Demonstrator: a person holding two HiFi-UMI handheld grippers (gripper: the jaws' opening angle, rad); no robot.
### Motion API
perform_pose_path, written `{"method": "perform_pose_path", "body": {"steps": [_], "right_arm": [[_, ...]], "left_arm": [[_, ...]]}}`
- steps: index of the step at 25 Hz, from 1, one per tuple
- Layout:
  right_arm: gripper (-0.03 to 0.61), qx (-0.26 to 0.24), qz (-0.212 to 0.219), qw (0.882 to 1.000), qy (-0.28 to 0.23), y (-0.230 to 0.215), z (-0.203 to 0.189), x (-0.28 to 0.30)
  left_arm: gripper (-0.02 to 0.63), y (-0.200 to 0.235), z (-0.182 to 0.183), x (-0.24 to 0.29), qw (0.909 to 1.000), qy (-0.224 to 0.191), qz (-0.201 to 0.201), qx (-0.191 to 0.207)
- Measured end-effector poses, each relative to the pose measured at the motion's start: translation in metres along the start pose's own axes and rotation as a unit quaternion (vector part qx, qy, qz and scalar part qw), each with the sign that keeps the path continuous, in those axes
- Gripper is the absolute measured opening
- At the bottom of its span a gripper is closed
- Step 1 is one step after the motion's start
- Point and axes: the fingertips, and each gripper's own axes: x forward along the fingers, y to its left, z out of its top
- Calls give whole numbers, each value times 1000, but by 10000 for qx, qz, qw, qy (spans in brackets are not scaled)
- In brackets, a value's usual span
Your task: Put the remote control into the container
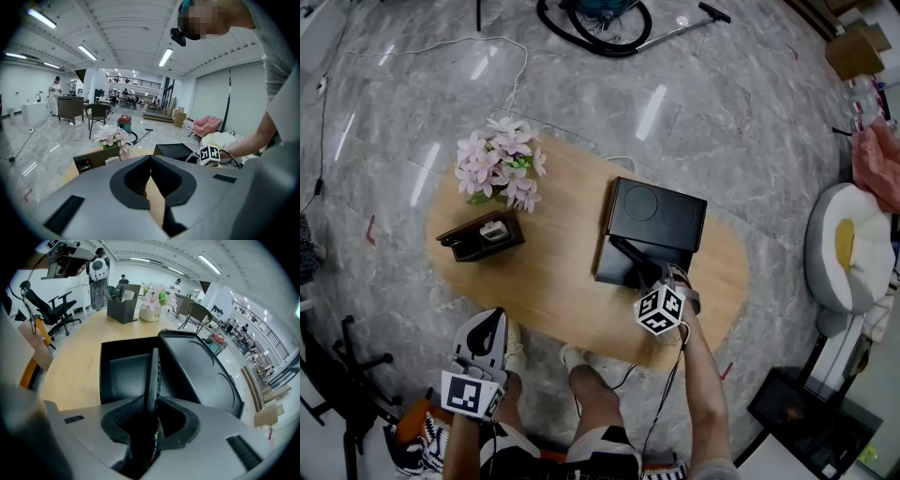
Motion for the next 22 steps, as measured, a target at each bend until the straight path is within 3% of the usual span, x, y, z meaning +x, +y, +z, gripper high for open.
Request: {"method": "perform_pose_path", "body": {"steps": [13, 22], "right_arm": [[98, 105, 129, 9999, -30, 3, 1, -3], [117, 601, -29, 9980, -191, -5, 6, -27]], "left_arm": [[8, -2, 0, -6, 10000, -26, 55, -23], [6, 3, 18, -13, 9998, -213, 61, 6]]}}
